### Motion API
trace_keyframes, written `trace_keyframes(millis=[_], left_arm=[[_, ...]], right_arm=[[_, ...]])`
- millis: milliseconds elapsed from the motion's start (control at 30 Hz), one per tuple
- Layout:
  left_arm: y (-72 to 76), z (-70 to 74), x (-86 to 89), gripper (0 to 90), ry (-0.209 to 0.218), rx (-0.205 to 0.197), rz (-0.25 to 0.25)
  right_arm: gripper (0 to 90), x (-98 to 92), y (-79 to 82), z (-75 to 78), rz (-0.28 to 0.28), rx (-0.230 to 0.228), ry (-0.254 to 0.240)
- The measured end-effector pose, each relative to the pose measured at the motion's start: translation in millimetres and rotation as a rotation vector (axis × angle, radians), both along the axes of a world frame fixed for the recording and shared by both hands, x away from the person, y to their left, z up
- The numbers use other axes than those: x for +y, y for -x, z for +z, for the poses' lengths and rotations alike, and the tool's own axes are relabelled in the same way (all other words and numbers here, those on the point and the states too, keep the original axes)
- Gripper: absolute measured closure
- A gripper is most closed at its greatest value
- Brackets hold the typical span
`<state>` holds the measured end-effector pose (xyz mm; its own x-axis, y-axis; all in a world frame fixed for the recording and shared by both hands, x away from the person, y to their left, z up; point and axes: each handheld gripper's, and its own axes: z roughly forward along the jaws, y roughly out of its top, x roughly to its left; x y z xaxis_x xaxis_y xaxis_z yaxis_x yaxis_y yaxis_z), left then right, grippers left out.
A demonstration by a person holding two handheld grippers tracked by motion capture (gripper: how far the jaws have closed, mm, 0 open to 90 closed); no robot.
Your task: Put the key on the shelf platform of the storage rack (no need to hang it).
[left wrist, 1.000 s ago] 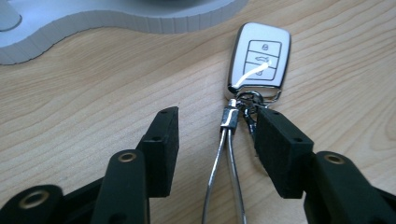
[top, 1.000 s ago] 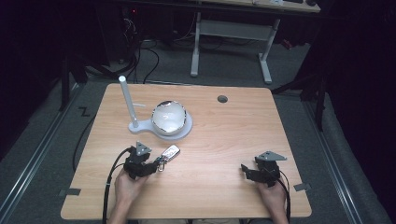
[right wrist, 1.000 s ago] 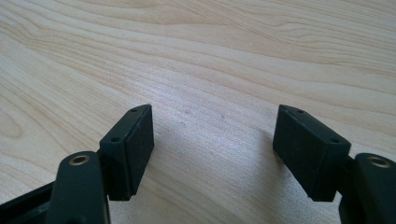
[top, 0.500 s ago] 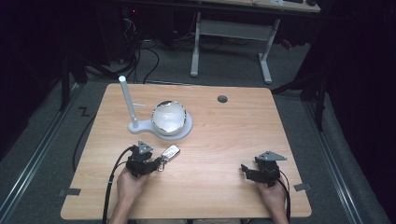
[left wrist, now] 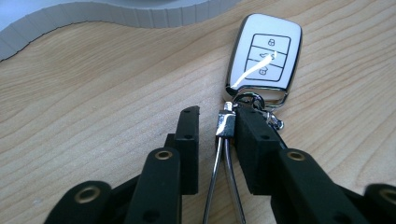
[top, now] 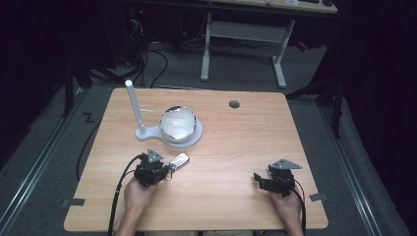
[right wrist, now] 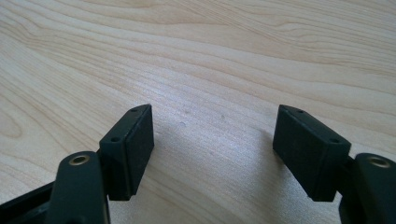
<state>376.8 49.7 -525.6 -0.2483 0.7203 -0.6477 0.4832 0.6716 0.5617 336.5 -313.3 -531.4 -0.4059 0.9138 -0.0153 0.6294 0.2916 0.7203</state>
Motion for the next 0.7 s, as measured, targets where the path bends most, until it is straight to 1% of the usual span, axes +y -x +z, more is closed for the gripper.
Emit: trace_keyframes(millis=[100,133,233,333,400,467,633,700], left_arm=[[0.4,0.0,0.3,74.5,0.000,0.000,-0.008],[0.4,0.3,-0.3,75.4,0.006,0.004,0.000],[0.3,0.2,0.8,78.4,-0.003,0.002,-0.010],[-0.8,1.3,2.1,79.0,0.008,0.013,-0.007],[-1.9,2.3,2.2,80.3,0.022,0.022,0.005],[-1.9,2.2,2.2,80.7,0.022,0.021,0.003],[-1.4,3.5,3.0,81.9,0.037,0.034,-0.005],[-1.0,4.4,3.4,82.0,0.040,0.029,-0.004]], right_arm=[[29.5,0.0,0.0,0.0,0.000,0.000,0.000],[29.5,0.0,0.0,0.0,0.000,0.000,0.000],[29.5,0.0,0.0,0.0,0.000,0.000,0.000],[29.5,0.0,0.0,0.0,0.000,0.000,0.000],[29.5,0.0,0.0,0.0,0.000,0.000,0.000],[29.5,0.0,0.0,0.0,0.000,0.000,0.000],[29.5,0.0,0.0,0.0,0.001,0.000,0.000],[29.5,0.0,0.0,0.0,0.000,0.000,0.000]])
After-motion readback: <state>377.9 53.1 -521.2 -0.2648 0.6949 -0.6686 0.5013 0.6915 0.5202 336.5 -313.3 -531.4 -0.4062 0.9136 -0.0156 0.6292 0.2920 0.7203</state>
